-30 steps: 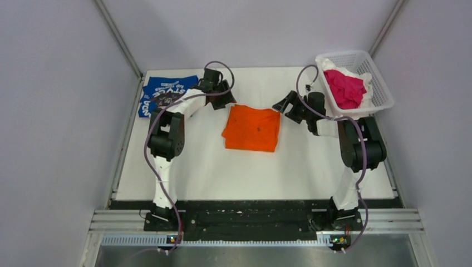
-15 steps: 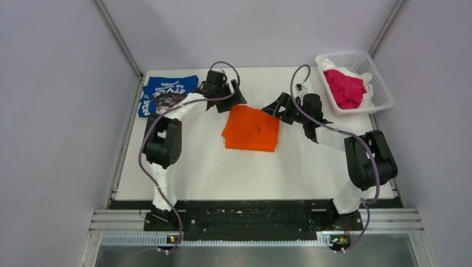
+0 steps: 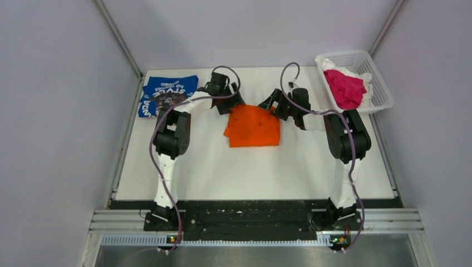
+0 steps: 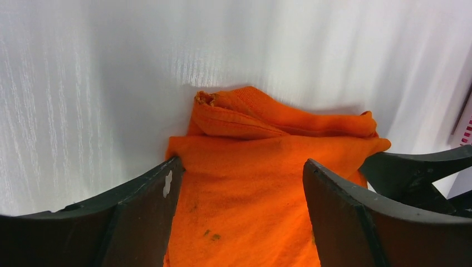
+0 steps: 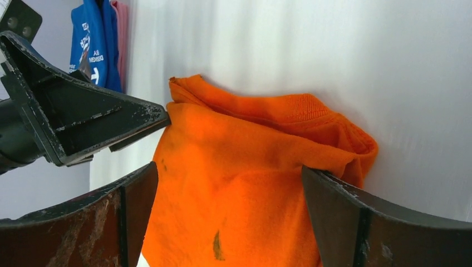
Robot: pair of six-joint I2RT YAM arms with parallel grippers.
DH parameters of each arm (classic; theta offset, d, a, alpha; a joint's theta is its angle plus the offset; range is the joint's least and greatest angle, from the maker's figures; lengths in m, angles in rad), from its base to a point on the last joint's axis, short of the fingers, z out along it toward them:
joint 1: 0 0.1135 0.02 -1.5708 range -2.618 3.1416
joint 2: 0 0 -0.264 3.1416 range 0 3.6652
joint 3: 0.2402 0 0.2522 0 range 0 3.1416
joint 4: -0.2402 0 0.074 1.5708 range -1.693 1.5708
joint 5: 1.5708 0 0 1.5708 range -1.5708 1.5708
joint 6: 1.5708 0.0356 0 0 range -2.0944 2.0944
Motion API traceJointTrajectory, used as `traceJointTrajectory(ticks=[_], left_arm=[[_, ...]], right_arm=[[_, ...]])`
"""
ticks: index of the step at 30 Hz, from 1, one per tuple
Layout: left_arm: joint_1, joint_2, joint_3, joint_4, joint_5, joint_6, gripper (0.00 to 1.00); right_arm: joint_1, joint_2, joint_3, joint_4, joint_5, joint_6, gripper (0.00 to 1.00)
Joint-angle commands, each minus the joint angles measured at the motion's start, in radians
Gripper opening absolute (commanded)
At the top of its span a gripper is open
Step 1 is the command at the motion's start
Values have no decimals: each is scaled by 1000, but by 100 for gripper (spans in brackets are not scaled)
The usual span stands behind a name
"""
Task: Fold and stack the t-shirts
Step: Smooth out wrinkles on the folded tshirt
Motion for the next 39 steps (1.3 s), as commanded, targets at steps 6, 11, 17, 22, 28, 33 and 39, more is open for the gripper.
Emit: traceJointTrajectory(ticks=[6, 11, 17, 22, 28, 33, 39], left_arm=[[4, -102, 35, -47, -35, 33, 87], [4, -230, -67, -80, -92, 53, 99], [4, -253, -119, -181, -158, 82, 99], [1, -212, -106, -242, -112, 106, 99], [-20, -187, -141, -237, -112, 106, 99], [-54, -133, -115, -233, -108, 104, 99], [-67, -58, -75, -242, -53, 103, 91]], right_arm=[[-5, -156, 76, -181, 57, -98, 99], [-6, -374, 23, -171, 154, -92, 99], [-6, -717, -269, -145, 334, -73, 99], [-12, -1012, -377, -365, 603, -98, 99], [-12, -1212, -415, -563, 757, -92, 99], [-11, -1220, -432, -619, 770, -84, 99], [-13, -1206, -448, -628, 768, -88, 99]])
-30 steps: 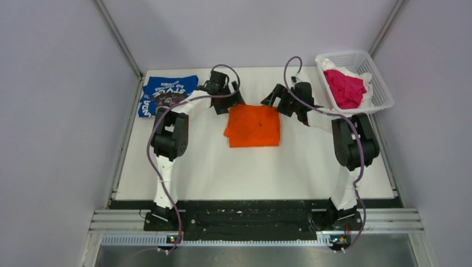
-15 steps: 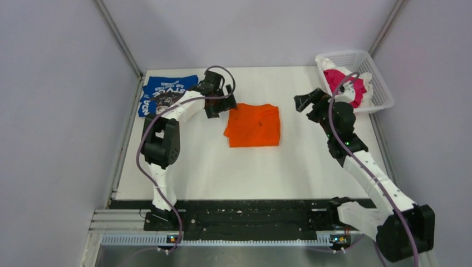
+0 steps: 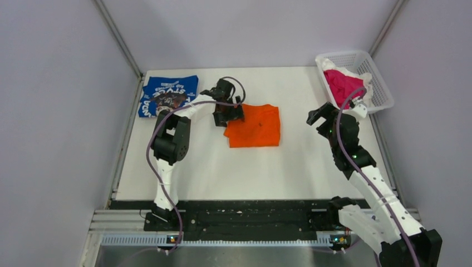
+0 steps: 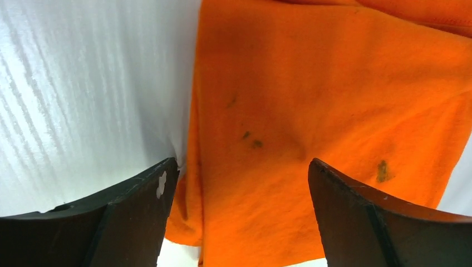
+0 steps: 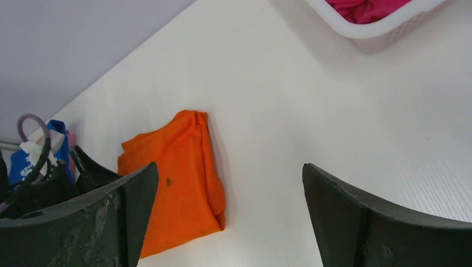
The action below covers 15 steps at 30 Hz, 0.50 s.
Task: Fold and stack the t-shirts
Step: Smooth out wrinkles on the folded tshirt, then put the neatly folded tshirt into the corner of the board with the left arm
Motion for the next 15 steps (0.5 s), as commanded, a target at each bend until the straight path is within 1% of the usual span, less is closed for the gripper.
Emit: traceJointTrajectory(ticks=[1, 2, 4, 5, 10, 14, 15], left_arm=[[-15, 60, 32, -1, 37, 1, 88], [-20, 62, 32, 5, 39, -1, 84], [-35, 69, 39, 11, 34, -4, 69], [-43, 75, 43, 4, 18, -10, 66], [-102, 131, 126, -77, -153, -21, 62], [-139, 211, 229, -179, -260, -35, 49], [-144, 237, 249, -198, -279, -38, 45]], right_arm=[[-7, 0, -15, -3, 25, -12, 99], [-8, 0, -22, 12, 16, -13, 99], [-14, 0, -35, 36, -12, -13, 99], [-15, 1, -39, 44, -19, -14, 99], [-26, 3, -53, 48, -22, -17, 99], [-30, 0, -64, 61, -32, -28, 99], [-31, -1, -67, 61, -30, -30, 99]])
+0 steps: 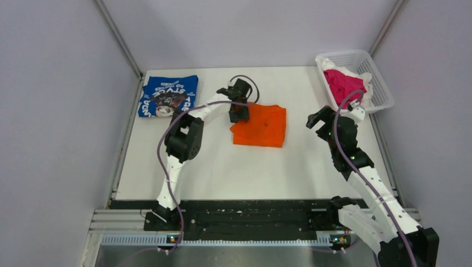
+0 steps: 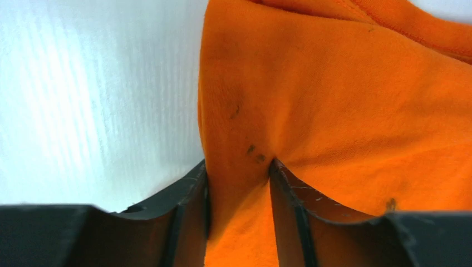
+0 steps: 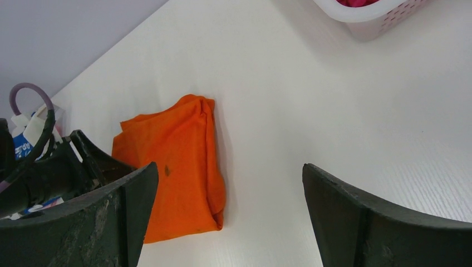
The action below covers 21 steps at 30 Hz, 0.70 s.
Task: Fold and stack the t-shirts
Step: Put the neatly folded tshirt into the corner of the board with the left arm
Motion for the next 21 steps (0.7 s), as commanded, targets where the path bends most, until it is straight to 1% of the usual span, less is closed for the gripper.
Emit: traceJointTrajectory(ticks=[1, 3, 5, 6, 7, 9, 12, 14, 17, 21], left_arm=[[-40, 124, 80, -137, -142, -23, 41], [-54, 155, 133, -176, -193, -20, 32], [-57, 178, 180, -203, -202, -14, 17], [-57, 185, 196, -213, -203, -10, 6], [-57, 188, 212, -223, -213, -7, 0], [-57, 175, 235, -239, -247, 11, 0], [-58, 120, 250, -245, -361, 56, 0], [-57, 70, 236, -218, -464, 101, 0], [-58, 6, 217, -172, -615, 217, 0], [-47, -32, 191, -79, -827, 379, 0]], right_arm=[[-14, -8, -4, 43, -8, -21, 99], [-17, -12, -14, 53, -4, -28, 99], [-20, -14, -23, 63, -5, -36, 99], [-23, -14, -25, 64, -6, -38, 99], [-23, -15, -26, 65, -6, -42, 99], [-25, -15, -28, 67, -6, -48, 99], [-25, -17, -39, 79, -10, -59, 99], [-26, -17, -43, 85, -16, -62, 99], [-25, -16, -45, 91, -18, -67, 99], [-27, -16, -52, 107, -27, -78, 99]])
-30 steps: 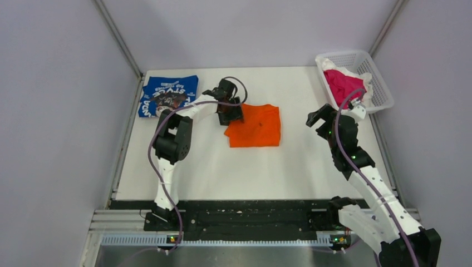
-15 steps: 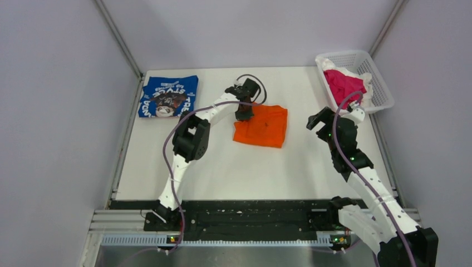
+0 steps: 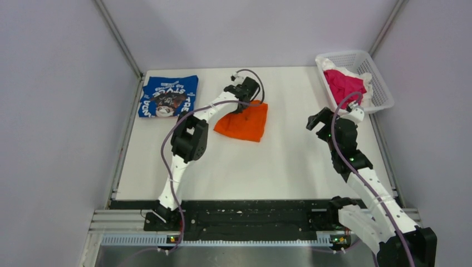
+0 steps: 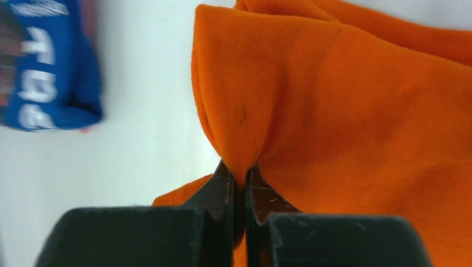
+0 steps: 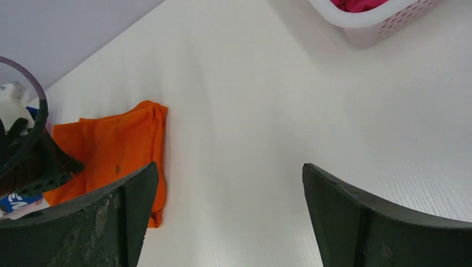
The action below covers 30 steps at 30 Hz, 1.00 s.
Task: Fold and stack the t-shirts
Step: Put the neatly folded tshirt into the corner of the board with the left arm
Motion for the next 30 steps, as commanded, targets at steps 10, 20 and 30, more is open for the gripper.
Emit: traceJointTrajectory(ticks=[10, 20, 30], left_arm=[[150, -243, -118, 438, -385, 595, 0], [250, -318, -156, 596, -374, 826, 0], [261, -385, -75, 513, -300, 813, 0]], right_arm=[[-7, -4, -15, 76, -3, -34, 99], [-8, 12, -14, 86, -3, -32, 99], [-9, 18, -11, 87, -16, -24, 99]])
